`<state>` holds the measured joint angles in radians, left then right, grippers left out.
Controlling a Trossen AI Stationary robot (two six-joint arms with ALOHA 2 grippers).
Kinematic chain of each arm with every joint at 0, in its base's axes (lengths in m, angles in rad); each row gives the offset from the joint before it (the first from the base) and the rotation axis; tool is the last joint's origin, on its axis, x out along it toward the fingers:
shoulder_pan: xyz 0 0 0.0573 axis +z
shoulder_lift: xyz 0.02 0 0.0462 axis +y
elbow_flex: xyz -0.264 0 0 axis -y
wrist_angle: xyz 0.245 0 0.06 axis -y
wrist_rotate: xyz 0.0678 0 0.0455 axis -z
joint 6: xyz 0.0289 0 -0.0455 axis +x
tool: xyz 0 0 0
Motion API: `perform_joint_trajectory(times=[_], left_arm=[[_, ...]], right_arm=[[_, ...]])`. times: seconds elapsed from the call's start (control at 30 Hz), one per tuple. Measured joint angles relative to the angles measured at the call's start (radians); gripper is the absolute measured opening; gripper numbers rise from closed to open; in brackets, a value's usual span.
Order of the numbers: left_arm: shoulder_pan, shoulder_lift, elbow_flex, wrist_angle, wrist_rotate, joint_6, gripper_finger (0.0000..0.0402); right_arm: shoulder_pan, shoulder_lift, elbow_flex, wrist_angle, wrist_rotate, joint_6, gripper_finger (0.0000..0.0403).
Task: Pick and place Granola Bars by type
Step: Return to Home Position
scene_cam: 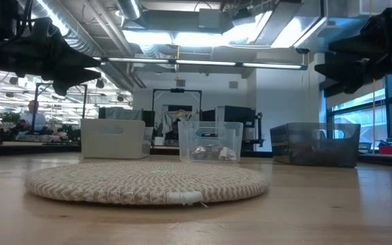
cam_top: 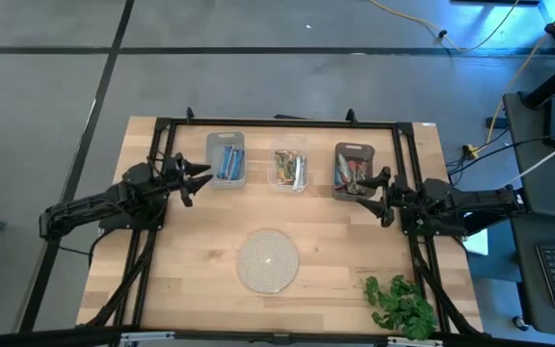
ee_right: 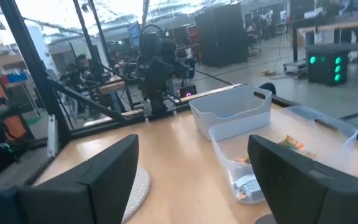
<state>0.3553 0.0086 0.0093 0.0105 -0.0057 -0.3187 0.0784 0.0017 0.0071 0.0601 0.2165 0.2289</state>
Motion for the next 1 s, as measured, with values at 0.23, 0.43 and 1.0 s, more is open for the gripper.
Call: perform_joint_trajectory(times=[0.23, 0.43, 1.0], left_arm=[[0.0, 0.0, 0.0, -0.001, -0.002, 0.0, 0.0182], [0.0, 0.0, 0.0, -0.001, -0.002, 0.0, 0.018], [0.0, 0.0, 0.0, -0.002, -0.002, -0.001, 0.0181]], right_arm=[[0.0, 0.0, 0.0, -0.001, 0.0, -0.054, 0.0305], [0.0, 0.0, 0.0, -0.001, 0.0, -0.052, 0.0305], [0.0, 0.0, 0.0, -0.001, 0.0, -0.053, 0.0305]])
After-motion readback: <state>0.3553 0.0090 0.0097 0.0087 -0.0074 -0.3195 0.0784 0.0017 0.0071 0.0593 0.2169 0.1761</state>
